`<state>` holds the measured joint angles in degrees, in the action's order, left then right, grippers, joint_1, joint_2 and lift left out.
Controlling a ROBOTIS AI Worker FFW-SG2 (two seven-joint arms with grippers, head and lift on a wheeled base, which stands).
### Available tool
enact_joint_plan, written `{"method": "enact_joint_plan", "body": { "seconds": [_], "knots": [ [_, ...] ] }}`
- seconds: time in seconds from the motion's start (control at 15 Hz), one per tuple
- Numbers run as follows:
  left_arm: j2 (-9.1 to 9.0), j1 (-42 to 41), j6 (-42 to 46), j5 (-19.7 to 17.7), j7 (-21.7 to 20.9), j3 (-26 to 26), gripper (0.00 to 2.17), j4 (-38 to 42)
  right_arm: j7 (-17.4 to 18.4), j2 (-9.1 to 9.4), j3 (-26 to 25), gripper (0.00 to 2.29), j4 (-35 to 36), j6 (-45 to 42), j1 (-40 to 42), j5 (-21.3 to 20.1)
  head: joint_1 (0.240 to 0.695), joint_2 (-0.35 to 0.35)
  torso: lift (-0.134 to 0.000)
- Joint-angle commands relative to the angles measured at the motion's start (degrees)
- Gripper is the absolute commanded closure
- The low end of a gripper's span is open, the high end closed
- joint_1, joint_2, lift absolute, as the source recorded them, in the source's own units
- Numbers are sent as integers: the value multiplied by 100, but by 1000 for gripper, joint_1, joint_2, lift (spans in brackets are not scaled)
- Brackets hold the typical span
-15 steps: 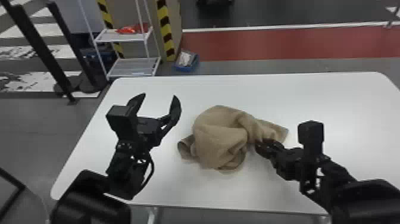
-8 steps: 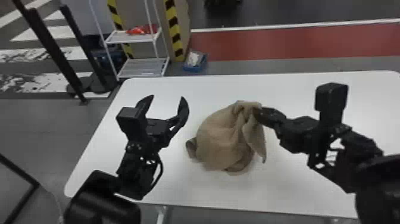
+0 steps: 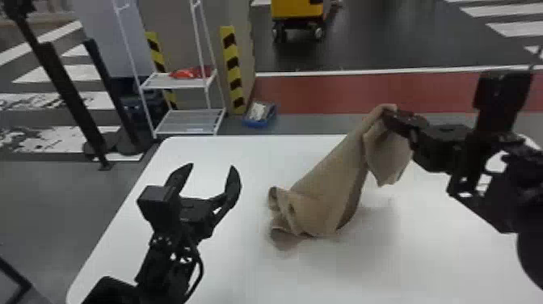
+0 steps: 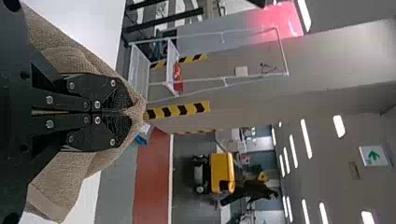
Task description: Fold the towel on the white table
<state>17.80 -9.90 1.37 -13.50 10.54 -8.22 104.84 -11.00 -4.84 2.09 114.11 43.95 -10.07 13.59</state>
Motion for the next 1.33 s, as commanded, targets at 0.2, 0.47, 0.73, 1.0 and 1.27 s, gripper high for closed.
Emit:
{"method": "enact_joint_plan", "body": {
  "seconds": [0.2,0.47,0.73,1.0,1.27],
  "knots": [
    [4,32,-81,-83,-140,-101,147,-7,2,-34,-595,1926,-1128,-637,471,-102,645,47,-120],
    [30,-153,-133,-241,-351,-92,147,89,-16,-43,-639,1929,-1673,-1059,849,-471,695,0,-120],
    [92,-197,-1452,-575,-861,-75,144,441,-139,-70,-920,1926,-1972,-1305,972,-480,695,-38,-120],
    [30,-232,-1962,-636,-1239,-286,235,450,-165,-70,-973,1929,-1875,-1322,1095,-462,695,-95,-120],
    [21,-223,-2313,-601,-1309,-417,275,450,-165,-70,-929,1926,-1805,-1305,1103,-462,695,-126,-120]
  ]
}}
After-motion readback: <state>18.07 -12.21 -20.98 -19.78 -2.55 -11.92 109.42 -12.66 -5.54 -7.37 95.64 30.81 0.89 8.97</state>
